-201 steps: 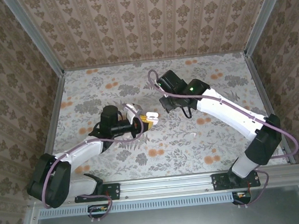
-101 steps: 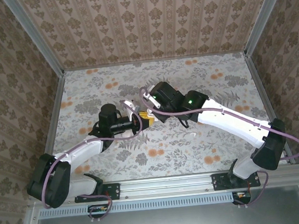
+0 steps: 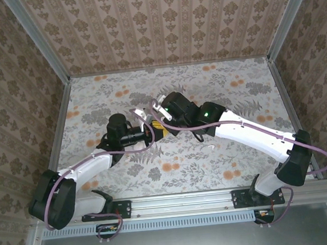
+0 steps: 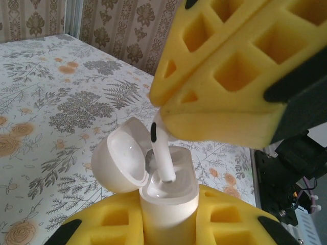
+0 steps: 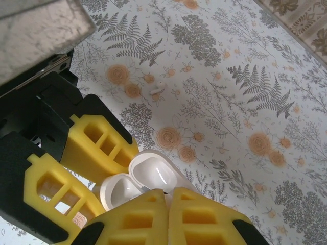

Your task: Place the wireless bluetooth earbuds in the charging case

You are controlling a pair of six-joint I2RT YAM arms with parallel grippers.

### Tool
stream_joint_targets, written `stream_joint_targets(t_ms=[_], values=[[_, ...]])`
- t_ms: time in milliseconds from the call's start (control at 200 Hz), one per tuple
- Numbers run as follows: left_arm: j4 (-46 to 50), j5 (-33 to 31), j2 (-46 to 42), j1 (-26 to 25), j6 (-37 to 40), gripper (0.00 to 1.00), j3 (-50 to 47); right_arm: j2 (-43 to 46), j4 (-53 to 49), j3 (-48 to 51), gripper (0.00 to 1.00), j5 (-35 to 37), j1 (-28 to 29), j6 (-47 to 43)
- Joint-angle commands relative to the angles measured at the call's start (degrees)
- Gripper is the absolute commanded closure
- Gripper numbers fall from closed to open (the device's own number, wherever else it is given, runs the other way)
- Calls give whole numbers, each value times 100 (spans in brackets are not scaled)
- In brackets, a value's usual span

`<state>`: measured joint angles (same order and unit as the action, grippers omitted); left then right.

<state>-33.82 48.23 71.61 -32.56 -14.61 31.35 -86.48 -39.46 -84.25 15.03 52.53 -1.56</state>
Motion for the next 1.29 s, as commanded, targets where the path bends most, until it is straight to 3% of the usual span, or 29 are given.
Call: stream_joint_targets(t_ms=[0,720,1290], values=[[-286,66,-118,-45,-125,100,-50,-34,86,66,93,114,48,-3],[-340,-33,-139,-75,-160,100,-77,218,278,183,93,518,83,174],[-353,-60,-161,-85,-189,100,-68,392,478,297,92,216,87,391]])
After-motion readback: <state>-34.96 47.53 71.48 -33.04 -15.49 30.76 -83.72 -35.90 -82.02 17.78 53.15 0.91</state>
